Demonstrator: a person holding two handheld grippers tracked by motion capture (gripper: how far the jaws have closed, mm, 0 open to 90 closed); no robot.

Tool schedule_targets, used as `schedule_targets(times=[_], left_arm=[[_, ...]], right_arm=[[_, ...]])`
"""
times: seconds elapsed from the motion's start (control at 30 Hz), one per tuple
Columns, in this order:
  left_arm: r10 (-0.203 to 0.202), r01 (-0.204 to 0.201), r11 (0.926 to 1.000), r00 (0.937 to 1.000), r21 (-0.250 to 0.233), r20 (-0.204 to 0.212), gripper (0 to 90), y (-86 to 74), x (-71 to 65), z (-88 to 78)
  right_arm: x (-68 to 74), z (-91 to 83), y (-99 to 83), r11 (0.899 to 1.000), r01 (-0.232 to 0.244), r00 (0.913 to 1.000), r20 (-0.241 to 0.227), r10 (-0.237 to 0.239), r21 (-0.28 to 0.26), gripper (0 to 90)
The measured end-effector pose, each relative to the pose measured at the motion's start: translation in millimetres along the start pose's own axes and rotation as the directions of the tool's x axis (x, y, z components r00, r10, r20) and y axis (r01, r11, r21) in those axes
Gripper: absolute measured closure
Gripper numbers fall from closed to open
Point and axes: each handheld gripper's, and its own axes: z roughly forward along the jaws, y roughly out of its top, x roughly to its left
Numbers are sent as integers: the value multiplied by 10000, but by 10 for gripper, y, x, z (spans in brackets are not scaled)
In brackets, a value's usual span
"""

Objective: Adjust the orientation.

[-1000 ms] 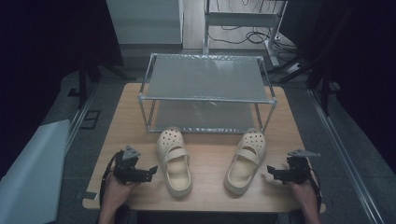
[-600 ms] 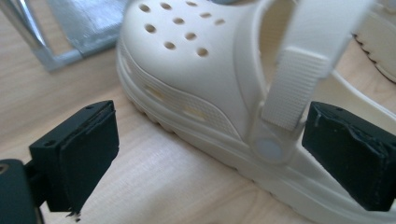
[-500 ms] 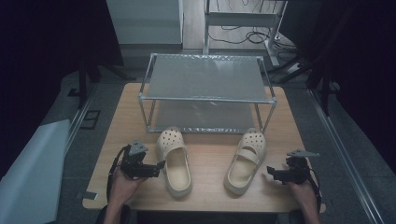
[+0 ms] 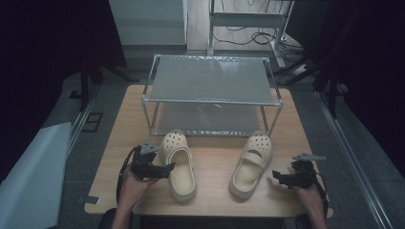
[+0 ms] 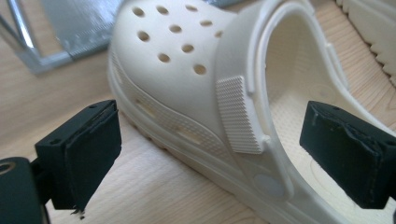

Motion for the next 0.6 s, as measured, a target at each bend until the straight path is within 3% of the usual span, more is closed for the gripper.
schedule_targets(times=[0.3, 0.37, 0.47, 0.6], left_arm=[[19, 15, 9957, 9993, 923, -367, 75, -26, -97, 232], [50, 10, 9940, 9985, 1091, -550, 99, -44, -98, 250], [-76, 129, 9941, 9987, 1077, -499, 113, -59, -80, 242], [174, -58, 9928, 9952, 1198, -961, 126, -75, -55, 177]], right_arm=[[5, 8, -1, 10000, 26, 10000, -40, -26, 54, 65], [4, 9, -2, 10000, 13, 10000, -53, -13, 68, 67], [3, 9, -3, 10000, 6, 10000, -64, -6, 72, 68], [0, 10, -5, 10000, 9, 9999, -114, -8, 97, 79]])
